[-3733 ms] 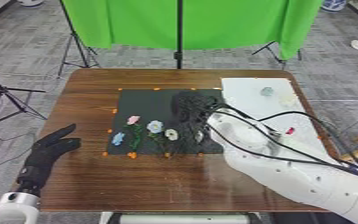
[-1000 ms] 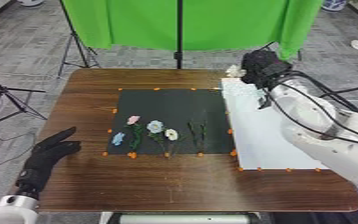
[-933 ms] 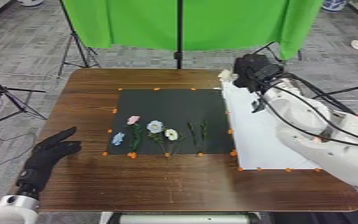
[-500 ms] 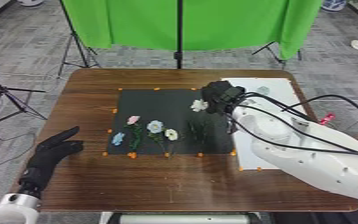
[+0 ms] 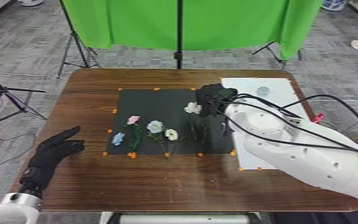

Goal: Arrange flowers

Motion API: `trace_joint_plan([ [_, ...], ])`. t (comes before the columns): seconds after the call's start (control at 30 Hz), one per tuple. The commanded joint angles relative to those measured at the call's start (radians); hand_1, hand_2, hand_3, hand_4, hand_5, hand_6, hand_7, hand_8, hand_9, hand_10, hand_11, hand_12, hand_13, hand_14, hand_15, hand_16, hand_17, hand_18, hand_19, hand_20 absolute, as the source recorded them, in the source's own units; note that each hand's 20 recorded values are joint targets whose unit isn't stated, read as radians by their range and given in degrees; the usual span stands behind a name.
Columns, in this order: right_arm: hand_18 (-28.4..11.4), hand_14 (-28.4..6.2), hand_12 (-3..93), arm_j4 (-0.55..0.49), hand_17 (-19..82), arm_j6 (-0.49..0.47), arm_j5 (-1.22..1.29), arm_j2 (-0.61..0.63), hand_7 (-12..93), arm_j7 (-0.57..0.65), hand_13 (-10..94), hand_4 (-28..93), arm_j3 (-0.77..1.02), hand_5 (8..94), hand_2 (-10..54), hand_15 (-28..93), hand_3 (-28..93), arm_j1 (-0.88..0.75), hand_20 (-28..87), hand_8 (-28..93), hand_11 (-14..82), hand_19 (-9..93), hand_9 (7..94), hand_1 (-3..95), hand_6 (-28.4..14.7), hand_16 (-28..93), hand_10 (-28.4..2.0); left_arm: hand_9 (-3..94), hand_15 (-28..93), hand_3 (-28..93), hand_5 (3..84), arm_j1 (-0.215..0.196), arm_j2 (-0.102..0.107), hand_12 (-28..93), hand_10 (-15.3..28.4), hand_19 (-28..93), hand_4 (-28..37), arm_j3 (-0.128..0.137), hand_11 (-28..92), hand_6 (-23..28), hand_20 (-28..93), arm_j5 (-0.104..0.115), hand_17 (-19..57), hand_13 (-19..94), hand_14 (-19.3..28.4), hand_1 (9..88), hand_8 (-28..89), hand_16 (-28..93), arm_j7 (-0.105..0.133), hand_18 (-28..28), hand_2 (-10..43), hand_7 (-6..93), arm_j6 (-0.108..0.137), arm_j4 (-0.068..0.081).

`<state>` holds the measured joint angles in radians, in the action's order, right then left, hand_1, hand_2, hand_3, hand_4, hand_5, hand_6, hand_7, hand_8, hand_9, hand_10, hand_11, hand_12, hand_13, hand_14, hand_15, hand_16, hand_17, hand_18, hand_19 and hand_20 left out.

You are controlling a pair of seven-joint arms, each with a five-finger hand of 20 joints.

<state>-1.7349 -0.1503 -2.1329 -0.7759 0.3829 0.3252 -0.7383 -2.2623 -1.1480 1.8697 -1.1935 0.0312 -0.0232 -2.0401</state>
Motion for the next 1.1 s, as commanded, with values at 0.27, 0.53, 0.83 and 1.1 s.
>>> trace_joint_plan([
  [0.27, -15.5, -1.9, 26.9, 0.004, 60, -0.04, -0.028, 0.006, 18, -0.016, 89, -20, -0.014, 76.1, -9.5, 61, 61, 0.029, 60, 12, 29.4, 93, 85.4, 46.1, -0.1, 37, -10.0, 46.1, 24, 70, 39.8, -0.008, -0.007, 12, 14.4, 19, -5.3, 0.002, 21, 2.8, 16, -0.007, 2.9, 38, 19.3, 34.0, -6, -1, -0.014, 17.6, 6.2, 9.6, -0.009, 0.004],
  [0.53, -15.8, -2.2, 26.9, -0.011, 59, -0.09, -0.036, 0.022, 17, -0.022, 88, -20, -0.023, 73.8, -9.5, 61, 63, 0.04, 59, 9, 29.3, 93, 83.4, 44.6, 0.0, 37, -10.1, 46.1, 24, 70, 39.7, -0.006, -0.005, 12, 14.4, 19, -5.2, 0.003, 21, 2.7, 16, -0.006, 2.8, 38, 19.2, 34.0, -6, -1, -0.015, 17.5, 6.3, 9.7, -0.008, 0.004],
  [0.83, -15.8, -2.8, 26.7, -0.101, 58, -0.129, 0.0, 0.062, 17, 0.016, 86, -21, 0.181, 71.0, -9.5, 61, 65, -0.013, 58, 6, 28.9, 93, 81.7, 43.1, 0.4, 37, -10.3, 46.1, 24, 70, 39.7, -0.011, -0.005, 12, 14.4, 19, -5.1, 0.006, 21, 2.8, 16, -0.006, 2.9, 37, 19.3, 34.0, -6, -1, -0.017, 17.5, 6.2, 9.7, -0.008, 0.001],
  [1.1, -16.4, -3.8, 25.3, -0.026, 56, -0.041, 0.015, 0.073, 18, 0.131, 83, -19, 0.372, 68.4, -9.5, 60, 66, -0.063, 57, -5, 22.8, 93, 76.0, 38.7, 0.6, 36, -12.1, 46.1, 24, 70, 39.7, -0.015, -0.005, 12, 14.3, 19, -5.2, 0.007, 21, 2.7, 16, -0.007, 2.8, 38, 19.3, 34.0, -6, -1, -0.019, 17.6, 6.3, 9.6, -0.009, -0.002],
])
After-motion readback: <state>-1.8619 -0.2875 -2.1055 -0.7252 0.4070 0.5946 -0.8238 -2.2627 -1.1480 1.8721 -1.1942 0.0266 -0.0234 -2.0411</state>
